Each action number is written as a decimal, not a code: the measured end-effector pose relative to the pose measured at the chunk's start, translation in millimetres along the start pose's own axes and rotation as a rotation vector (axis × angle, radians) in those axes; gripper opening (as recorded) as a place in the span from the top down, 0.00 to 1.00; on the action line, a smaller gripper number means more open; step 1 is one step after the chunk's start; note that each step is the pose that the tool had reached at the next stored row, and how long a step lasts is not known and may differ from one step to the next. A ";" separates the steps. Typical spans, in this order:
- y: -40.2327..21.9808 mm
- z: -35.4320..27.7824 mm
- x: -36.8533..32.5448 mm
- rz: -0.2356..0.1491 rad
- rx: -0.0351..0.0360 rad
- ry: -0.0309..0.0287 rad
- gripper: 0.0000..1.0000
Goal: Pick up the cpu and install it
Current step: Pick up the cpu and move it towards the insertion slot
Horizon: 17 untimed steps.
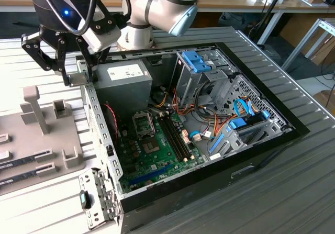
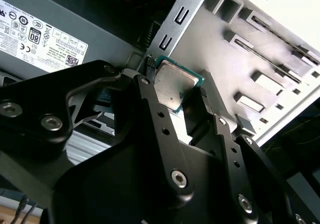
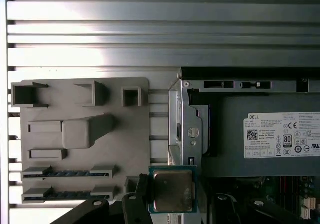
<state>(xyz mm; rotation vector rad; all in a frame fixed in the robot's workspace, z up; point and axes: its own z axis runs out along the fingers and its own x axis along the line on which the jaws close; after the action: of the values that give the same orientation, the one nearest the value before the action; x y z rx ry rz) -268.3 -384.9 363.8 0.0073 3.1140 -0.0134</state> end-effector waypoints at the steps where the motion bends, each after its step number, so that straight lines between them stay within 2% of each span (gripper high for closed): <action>1: 0.0 0.2 -0.6 0.000 0.0000 0.0000 0.53; 17: 0.1 4.1 -16.0 0.000 -0.0001 0.0000 0.53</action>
<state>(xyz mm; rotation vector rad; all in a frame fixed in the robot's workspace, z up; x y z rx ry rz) -252.2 -384.9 360.1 0.0073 3.1140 -0.0133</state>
